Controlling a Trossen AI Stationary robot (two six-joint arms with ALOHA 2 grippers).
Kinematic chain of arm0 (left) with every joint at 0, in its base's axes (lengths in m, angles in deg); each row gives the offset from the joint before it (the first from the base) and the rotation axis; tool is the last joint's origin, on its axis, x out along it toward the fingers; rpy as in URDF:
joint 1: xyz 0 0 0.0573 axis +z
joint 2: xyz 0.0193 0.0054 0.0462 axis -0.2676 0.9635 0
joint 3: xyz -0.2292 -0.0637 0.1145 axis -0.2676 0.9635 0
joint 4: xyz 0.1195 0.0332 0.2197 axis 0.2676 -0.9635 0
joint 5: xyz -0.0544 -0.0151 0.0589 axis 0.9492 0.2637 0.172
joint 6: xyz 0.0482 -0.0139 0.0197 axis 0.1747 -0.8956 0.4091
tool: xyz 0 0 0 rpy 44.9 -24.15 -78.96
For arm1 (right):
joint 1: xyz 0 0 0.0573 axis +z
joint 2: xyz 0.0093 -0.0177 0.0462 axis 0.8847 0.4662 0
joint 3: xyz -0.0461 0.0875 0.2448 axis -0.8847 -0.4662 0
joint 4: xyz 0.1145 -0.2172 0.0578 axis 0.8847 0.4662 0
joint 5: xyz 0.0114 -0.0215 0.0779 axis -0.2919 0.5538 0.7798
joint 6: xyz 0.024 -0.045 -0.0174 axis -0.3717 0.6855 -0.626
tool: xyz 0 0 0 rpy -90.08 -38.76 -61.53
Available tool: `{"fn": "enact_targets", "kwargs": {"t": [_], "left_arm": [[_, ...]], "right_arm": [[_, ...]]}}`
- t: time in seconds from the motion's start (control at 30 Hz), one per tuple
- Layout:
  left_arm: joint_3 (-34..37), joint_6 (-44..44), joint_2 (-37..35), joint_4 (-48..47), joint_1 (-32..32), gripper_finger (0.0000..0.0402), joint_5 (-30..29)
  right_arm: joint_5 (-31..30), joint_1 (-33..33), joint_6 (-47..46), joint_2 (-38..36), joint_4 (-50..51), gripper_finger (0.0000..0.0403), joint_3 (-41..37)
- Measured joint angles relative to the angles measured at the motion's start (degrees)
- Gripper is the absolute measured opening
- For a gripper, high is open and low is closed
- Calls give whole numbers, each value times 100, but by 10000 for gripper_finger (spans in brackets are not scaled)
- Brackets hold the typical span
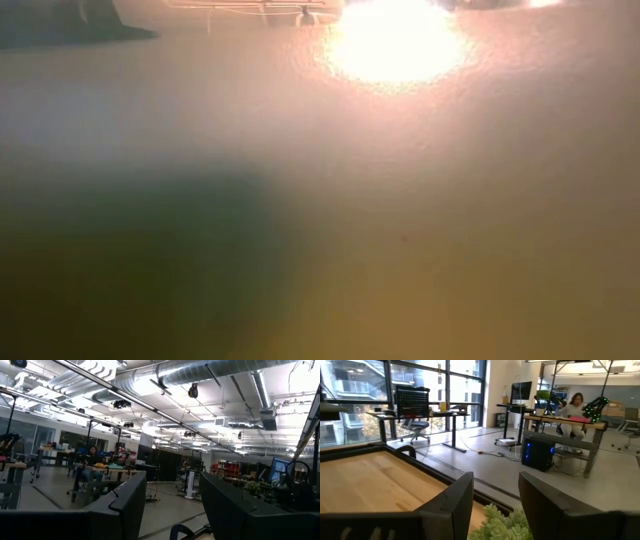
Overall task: Roll microfiber towels into tight, uniform cylinder then place into a basket
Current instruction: Return to Home Position
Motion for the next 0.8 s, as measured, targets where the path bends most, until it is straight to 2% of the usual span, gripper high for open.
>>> {"fn": "enact_targets", "kwargs": {"t": [0.8], "left_arm": [[0,1,4,-2,-4,175,0]], "right_arm": [[0,-67,-2,0,-2,149,-2]]}}
